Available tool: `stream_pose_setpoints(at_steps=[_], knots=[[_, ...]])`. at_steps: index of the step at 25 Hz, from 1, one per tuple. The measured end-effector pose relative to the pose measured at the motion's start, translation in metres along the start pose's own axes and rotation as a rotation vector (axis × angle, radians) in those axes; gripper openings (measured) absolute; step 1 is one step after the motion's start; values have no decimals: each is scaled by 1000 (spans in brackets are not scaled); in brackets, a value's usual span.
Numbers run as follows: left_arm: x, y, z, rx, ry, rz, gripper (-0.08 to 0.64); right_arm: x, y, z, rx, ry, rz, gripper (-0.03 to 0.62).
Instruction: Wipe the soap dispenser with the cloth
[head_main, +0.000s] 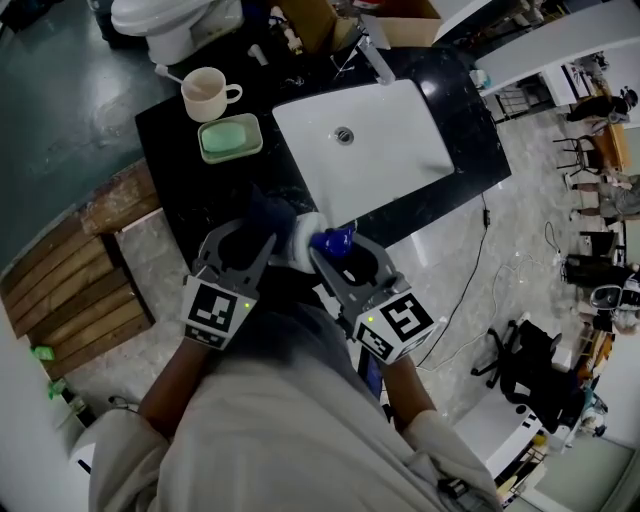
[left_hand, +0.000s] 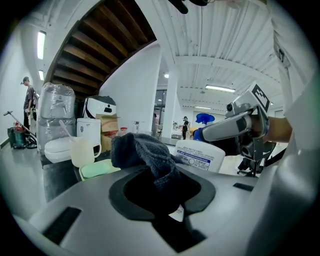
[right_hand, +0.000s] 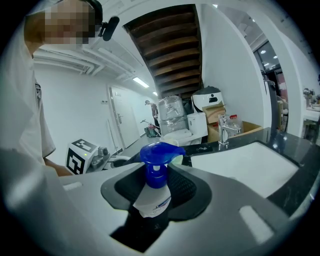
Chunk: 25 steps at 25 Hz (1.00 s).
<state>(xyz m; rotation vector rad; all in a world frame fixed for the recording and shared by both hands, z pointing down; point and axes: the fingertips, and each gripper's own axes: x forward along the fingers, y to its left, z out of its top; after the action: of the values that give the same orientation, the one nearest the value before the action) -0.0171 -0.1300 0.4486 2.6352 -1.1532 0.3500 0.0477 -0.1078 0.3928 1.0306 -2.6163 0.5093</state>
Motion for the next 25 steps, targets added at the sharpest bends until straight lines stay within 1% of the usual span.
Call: stream_pose_setpoints(at_steps=[6,12,25], knots=[[1,3,-10,20,38,5,101,0,-1,0,3,-8,-3,129],[3,6,-17,40,59,9,101,1,-3,-1,1,-9,1,129],[6,7,-32,69,114,16,101,-7,-10,-5,39,-17,-10,129]])
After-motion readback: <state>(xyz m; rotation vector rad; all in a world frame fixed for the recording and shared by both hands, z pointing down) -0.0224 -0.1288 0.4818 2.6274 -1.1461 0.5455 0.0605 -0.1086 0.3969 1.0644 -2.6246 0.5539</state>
